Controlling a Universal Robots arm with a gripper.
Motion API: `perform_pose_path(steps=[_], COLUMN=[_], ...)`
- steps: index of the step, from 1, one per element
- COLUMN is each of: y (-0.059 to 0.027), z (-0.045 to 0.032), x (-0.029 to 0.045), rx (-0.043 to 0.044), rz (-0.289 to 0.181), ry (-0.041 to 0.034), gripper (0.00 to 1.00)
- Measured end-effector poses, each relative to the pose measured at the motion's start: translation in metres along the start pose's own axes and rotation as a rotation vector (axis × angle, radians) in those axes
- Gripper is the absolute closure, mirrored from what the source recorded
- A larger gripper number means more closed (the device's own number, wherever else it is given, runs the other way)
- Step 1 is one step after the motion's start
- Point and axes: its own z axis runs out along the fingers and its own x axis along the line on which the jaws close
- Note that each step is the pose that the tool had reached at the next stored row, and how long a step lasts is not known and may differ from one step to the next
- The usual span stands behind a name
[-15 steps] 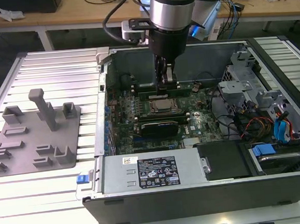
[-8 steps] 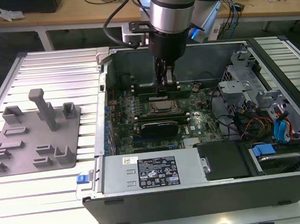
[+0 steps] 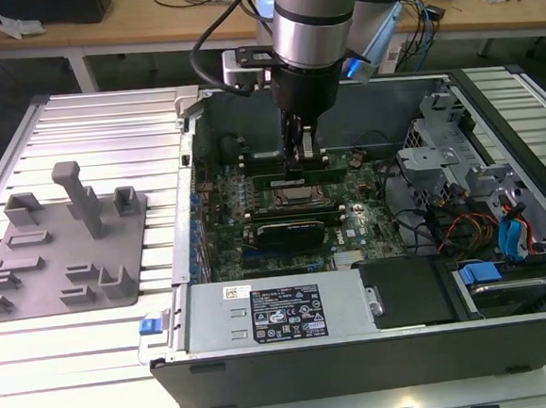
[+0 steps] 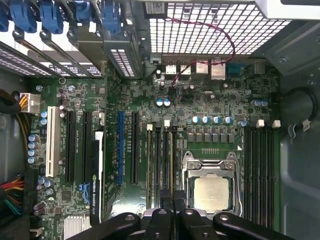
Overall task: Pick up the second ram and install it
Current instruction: 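Insert the second ram into the second slot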
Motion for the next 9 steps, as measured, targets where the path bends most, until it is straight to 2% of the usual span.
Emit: perform_pose_path(steps=[9], y=[-0.0002], z=[0.0051], x=[0.0000], rx=[0.0001], rz=[0.000], ry=[-0.0001], gripper=[0.91])
